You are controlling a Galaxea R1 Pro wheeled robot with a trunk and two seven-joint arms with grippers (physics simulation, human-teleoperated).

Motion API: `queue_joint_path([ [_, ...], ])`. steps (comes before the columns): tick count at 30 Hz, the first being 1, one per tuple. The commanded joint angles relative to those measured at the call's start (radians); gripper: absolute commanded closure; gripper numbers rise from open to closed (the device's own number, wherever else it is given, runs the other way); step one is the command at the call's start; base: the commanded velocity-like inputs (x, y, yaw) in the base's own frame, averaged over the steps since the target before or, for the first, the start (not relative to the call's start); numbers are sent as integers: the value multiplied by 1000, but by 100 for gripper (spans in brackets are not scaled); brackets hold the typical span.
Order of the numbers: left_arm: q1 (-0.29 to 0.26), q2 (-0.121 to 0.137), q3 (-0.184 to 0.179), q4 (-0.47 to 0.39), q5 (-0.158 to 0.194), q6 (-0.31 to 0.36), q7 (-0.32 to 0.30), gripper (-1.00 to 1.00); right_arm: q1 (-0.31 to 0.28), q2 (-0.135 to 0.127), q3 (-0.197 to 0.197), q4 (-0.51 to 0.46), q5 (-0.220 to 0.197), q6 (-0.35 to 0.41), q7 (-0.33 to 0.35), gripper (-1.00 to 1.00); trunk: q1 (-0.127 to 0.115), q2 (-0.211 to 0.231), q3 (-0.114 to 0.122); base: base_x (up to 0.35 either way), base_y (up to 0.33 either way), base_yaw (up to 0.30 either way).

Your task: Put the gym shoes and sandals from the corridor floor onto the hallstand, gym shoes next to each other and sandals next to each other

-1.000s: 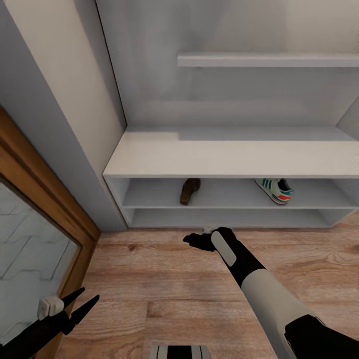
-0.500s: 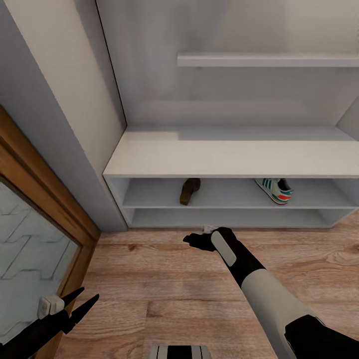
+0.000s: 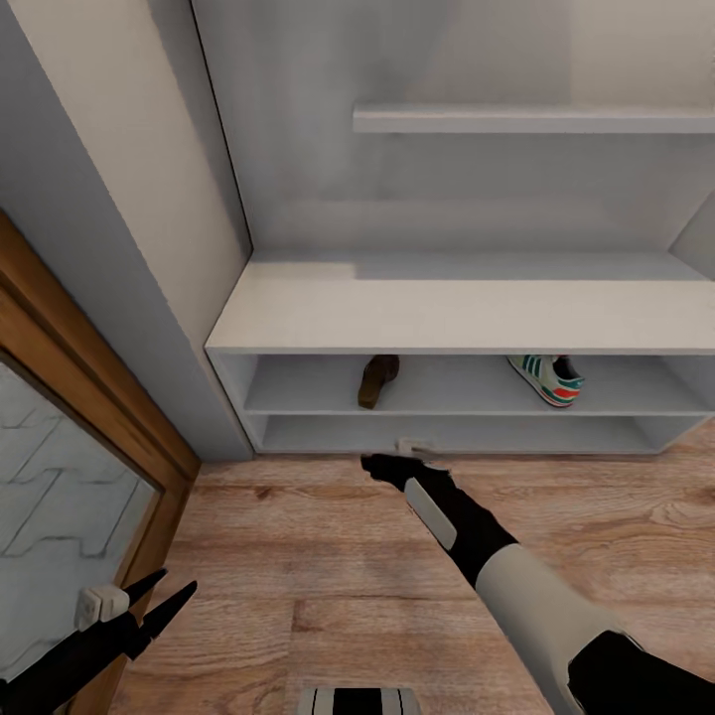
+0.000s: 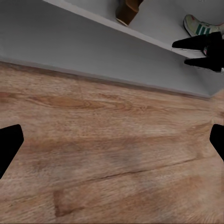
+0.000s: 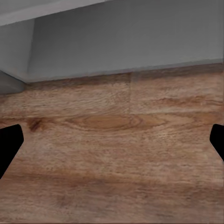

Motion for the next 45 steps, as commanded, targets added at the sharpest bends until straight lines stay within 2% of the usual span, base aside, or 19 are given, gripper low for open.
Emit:
queue_joint_path([
  [1, 0, 0, 0, 0, 0, 0, 11, -100, 1, 0, 15, 2, 1, -35, 0, -100, 0, 0, 0, 0, 0, 0],
  [4, -1, 0, 0, 0, 0, 0, 26, -100, 10, 0, 43, 25, 1, -100, 0, -100, 0, 0, 0, 0, 0, 0],
  [9, -1, 0, 0, 0, 1, 0, 35, -100, 61, 0, 87, 102, 4, -216, 1, -100, 0, 0, 0, 39, 0, 0],
  [19, -2, 0, 0, 0, 2, -2, 36, -100, 169, -1, 104, 119, 8, -268, 1, -100, 0, 0, 0, -72, 0, 0],
  [25, -4, 0, 0, 1, 2, -9, 36, -100, 235, -5, 109, 142, 17, -356, 0, -100, 0, 0, 0, -317, 0, 0],
  [28, -4, 0, 0, 2, 2, -11, 36, -100, 242, -18, 109, 241, 34, -412, 1, -100, 0, 0, 0, -336, 0, 0],
  [32, -9, 0, 0, 2, 2, -11, 36, -100, 245, -23, 109, 337, 41, -488, 1, -100, 0, 0, 0, -337, 0, -1],
  [42, -24, 0, 7, 6, 2, -14, 44, -100, 245, -24, 109, 370, 42, -516, -1, -100, 0, 0, 0, -90, 0, -223],
  [45, -24, 0, 8, 12, 3, -14, 94, -100, 245, -24, 108, 370, 41, -517, -1, -100, 0, 0, 0, -4, 0, -297],
])
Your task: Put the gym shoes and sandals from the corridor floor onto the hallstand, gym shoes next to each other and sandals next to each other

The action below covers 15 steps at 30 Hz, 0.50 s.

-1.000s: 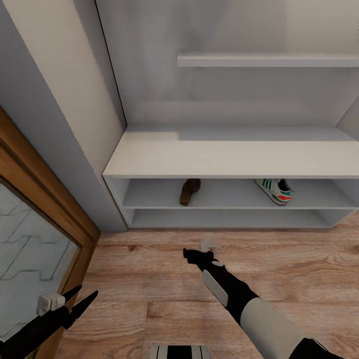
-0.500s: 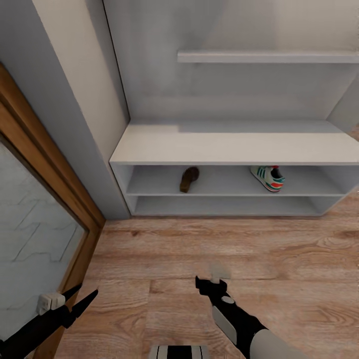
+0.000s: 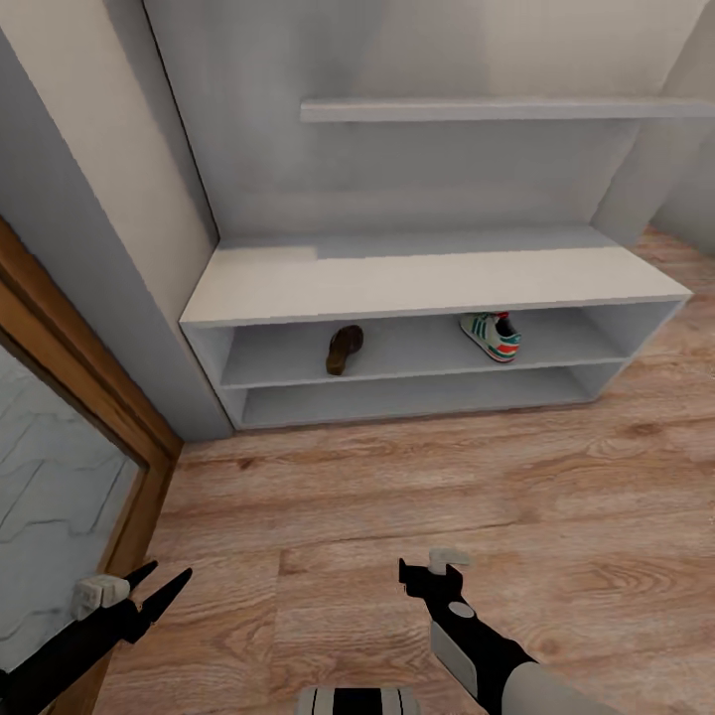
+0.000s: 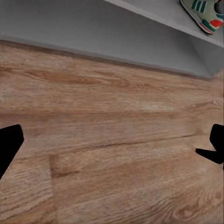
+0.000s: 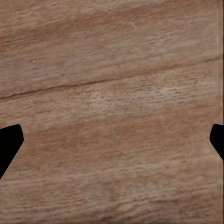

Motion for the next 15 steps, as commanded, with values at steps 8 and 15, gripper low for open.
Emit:
queue_joint_path([
  [8, 0, -1, -7, 2, -3, 0, 363, -100, 0, 0, -1, 2, -1, 0, 0, -100, 0, 0, 0, -1, 0, -299],
  [15, 0, -6, -35, 2, 3, 0, 615, -100, 0, 0, -1, 2, -3, 0, 0, -100, 0, 0, 0, 0, 0, -300],
])
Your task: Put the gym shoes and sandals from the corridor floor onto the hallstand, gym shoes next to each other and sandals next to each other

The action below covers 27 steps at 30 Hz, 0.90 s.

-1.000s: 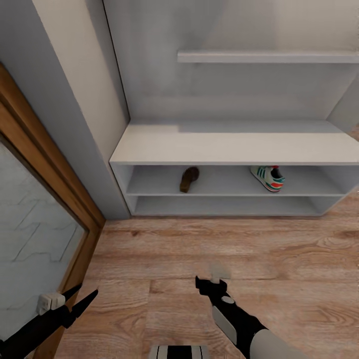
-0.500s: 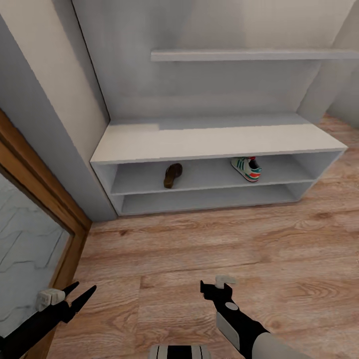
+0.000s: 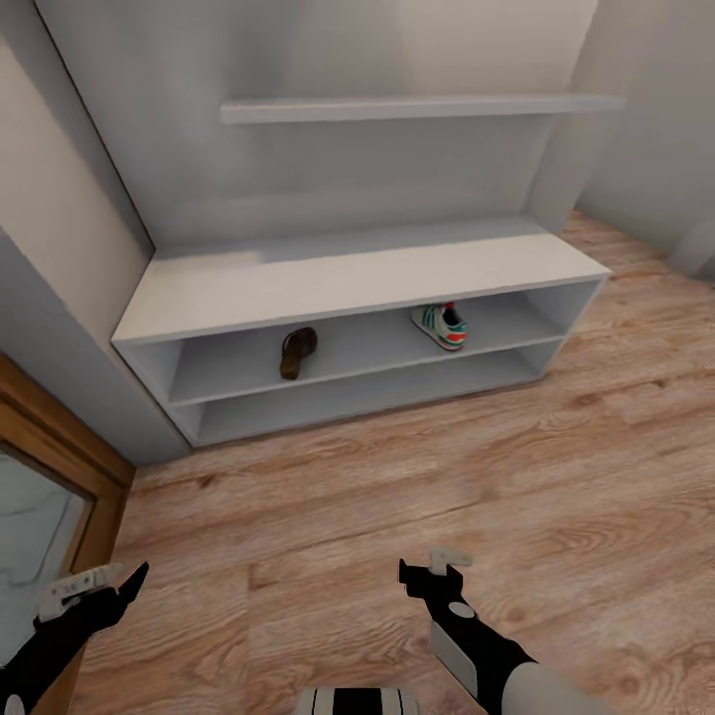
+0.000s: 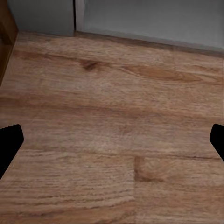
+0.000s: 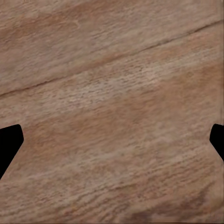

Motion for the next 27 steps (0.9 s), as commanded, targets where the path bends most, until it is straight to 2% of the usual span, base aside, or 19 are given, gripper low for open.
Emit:
queue_joint_path([
  [1, 0, 1, -16, 0, 1, 0, 19, -100, 0, 0, 0, 0, -1, 0, 0, -100, 0, 0, 0, 0, 0, -300],
  [5, 1, 2, -64, 1, 0, 0, 44, -100, -1, 0, 0, 0, -2, 0, -1, -100, 0, 0, 0, 0, 0, -300],
  [8, 1, 2, -76, 1, 0, 0, 47, -100, -1, 0, 0, 0, -2, 0, -1, -100, 0, 0, 0, 0, 0, -300],
  [27, 1, 3, -77, 1, 9, 0, 47, -100, 0, 0, 0, 0, -2, 0, -1, -100, 0, 0, 0, 0, 0, -300],
])
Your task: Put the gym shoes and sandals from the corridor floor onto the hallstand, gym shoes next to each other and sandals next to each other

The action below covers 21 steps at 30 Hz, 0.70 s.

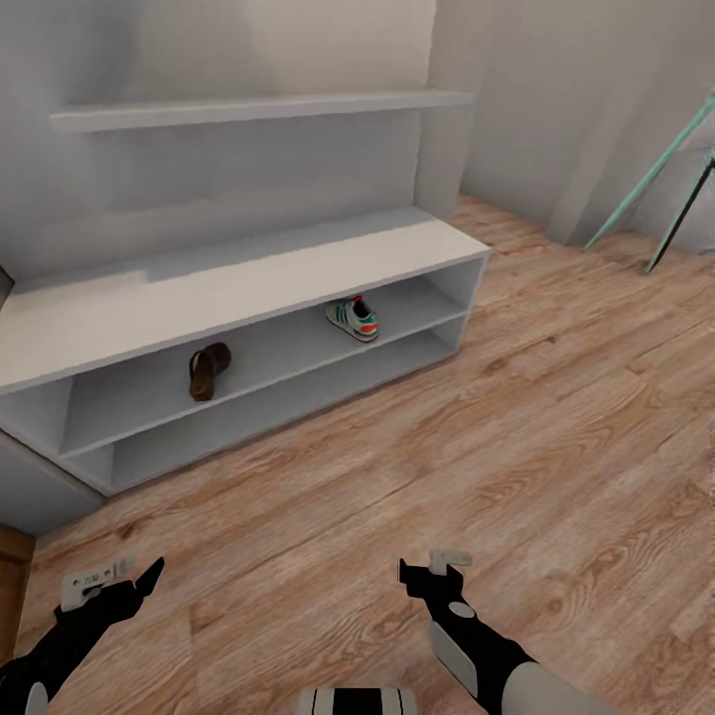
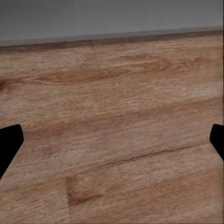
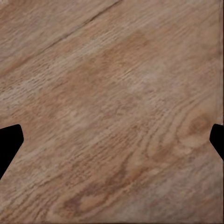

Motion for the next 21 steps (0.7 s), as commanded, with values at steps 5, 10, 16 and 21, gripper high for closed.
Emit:
queue_joint_path([
  [5, 0, 0, 1, 0, 1, 0, -1, -100, -1, 1, 0, 1, 0, 0, 0, -100, 0, 0, 0, 0, 0, -300],
  [10, 0, 0, 1, 0, 1, 0, -2, -100, 0, 1, 0, 1, 0, 0, 0, -100, 0, 0, 0, 0, 0, -300],
  [16, 0, 0, 1, 0, 1, 0, -1, -100, 0, 0, 0, 1, 0, 0, 0, -100, 0, 0, 0, 0, 0, -300],
  [21, 0, 0, 1, 0, 1, 0, -2, -100, 0, 1, 0, 1, 0, 0, 0, -100, 0, 0, 0, 0, 0, -300],
])
